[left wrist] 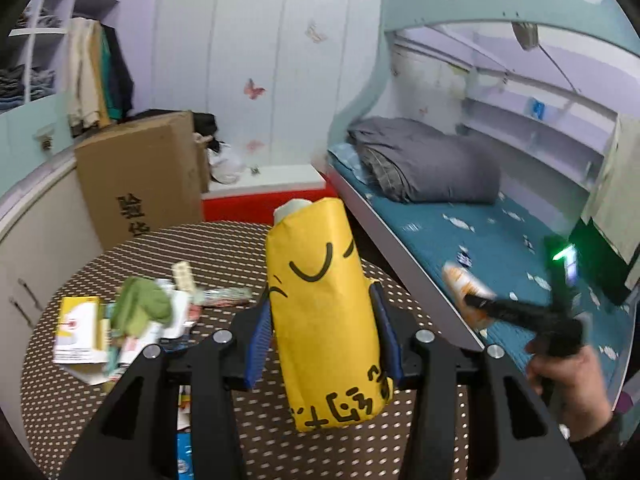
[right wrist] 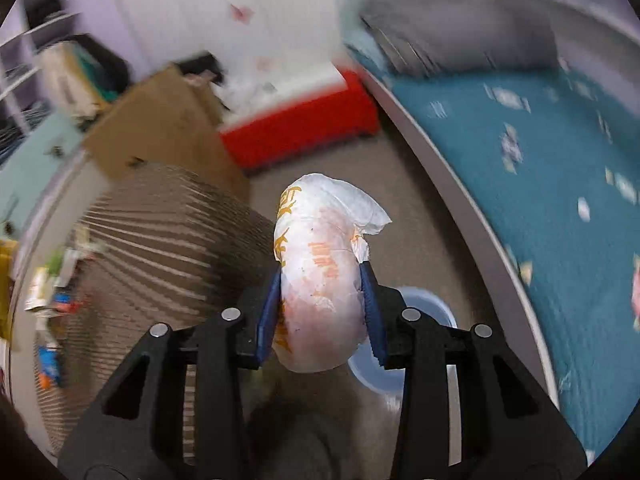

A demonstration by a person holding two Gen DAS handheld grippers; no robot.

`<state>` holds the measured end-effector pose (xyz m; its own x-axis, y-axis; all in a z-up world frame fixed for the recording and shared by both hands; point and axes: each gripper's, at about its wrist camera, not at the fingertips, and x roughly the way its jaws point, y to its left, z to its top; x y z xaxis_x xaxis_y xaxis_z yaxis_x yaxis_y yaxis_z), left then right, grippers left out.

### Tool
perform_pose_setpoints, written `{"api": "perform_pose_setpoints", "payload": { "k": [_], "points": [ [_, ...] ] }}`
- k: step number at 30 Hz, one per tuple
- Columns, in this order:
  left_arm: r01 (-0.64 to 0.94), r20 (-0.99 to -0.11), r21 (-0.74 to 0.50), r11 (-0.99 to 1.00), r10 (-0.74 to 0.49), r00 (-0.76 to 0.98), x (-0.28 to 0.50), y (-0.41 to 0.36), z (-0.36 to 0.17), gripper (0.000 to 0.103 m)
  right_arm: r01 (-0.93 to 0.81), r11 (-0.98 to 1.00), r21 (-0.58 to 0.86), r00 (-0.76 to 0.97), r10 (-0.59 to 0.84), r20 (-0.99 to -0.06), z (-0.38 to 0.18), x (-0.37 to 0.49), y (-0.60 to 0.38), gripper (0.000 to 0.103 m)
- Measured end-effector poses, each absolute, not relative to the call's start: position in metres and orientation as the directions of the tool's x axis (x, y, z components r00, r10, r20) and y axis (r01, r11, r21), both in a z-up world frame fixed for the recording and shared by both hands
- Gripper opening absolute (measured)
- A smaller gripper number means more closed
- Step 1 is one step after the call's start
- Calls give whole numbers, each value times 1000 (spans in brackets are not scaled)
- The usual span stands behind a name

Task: Collect trash
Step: 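Carry both bags to the white bin and release them inside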

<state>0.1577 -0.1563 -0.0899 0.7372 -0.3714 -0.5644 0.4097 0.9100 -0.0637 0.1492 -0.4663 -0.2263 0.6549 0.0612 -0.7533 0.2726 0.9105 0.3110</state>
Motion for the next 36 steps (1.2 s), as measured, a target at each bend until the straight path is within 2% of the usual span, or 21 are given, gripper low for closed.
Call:
{"api": "perform_pose_setpoints", "payload": {
  "k": [3,8,9,11,12,14,19,27,30,36],
  "points": [
    [428,-593,-60,902,-377,712,167,-175,-101,46,337,879,337,577,89,-812,-286,160,-487,37],
    [461,-632,-37,887,-378,676,177,-207,-116,46,393,847,358,493,134,-860,-355,173,-509,39],
    [466,-637,-36,884,-380,671,178,-210,-118,46,402,839,366,485,144,-863,-366,175,-515,42],
    [483,-649,-31,875,-385,656,180,-222,-123,46,430,823,371,476,143,-868,-385,177,-523,59],
    [493,-654,-28,869,-389,649,181,-229,-125,46,441,816,375,475,142,-869,-390,176,-526,72],
    [515,-662,-22,857,-399,635,183,-244,-128,46,468,794,388,478,142,-867,-399,171,-535,73],
    [569,-691,-35,821,-431,580,191,-290,-138,46,483,759,437,564,112,-818,-377,148,-553,78],
    [644,-771,-94,759,-465,435,205,-377,-169,47,420,785,455,720,16,-694,-283,115,-569,88],
    [644,-825,-119,755,-436,359,220,-410,-194,48,403,792,459,759,-9,-651,-253,109,-576,90],
    [633,-903,-71,771,-319,288,242,-447,-241,54,391,802,452,786,-34,-618,-230,91,-588,91]
  ]
}}
